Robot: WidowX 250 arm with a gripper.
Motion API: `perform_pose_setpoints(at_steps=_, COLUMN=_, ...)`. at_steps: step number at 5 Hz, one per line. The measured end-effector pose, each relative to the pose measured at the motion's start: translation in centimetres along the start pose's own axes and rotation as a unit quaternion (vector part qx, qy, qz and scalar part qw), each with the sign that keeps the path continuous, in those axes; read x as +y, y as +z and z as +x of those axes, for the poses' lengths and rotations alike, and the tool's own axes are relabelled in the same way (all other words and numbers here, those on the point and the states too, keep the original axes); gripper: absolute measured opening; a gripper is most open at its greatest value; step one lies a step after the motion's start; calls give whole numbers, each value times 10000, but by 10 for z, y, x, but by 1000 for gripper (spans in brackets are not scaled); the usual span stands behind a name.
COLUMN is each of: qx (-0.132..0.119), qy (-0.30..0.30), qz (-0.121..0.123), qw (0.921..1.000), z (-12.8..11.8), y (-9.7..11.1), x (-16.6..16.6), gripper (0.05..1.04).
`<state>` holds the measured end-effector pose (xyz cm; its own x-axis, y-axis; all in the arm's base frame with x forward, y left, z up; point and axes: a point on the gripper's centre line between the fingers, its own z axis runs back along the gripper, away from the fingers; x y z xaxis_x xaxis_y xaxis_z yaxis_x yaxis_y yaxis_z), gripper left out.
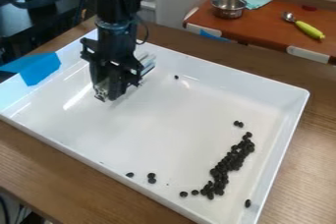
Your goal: Sweep into pile
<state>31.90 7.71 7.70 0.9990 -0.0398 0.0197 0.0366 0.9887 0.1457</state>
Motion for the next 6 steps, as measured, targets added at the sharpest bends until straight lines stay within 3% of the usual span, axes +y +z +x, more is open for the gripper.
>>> perform_pose_setpoints(at_steps=1, qx=84, qy=-22, qz=150, qw=9998, z=4, y=-10, x=-8, gripper=380)
perform_pose_setpoints(at_steps=3, qx=-4, qy=-76, qz=296, qw=9995, z=18, y=-13, x=-24, gripper=380)
perform_pose_setpoints(at_steps=6, qx=-68, qy=-486, qz=252, qw=9985, z=18, y=-13, x=-73, gripper=380)
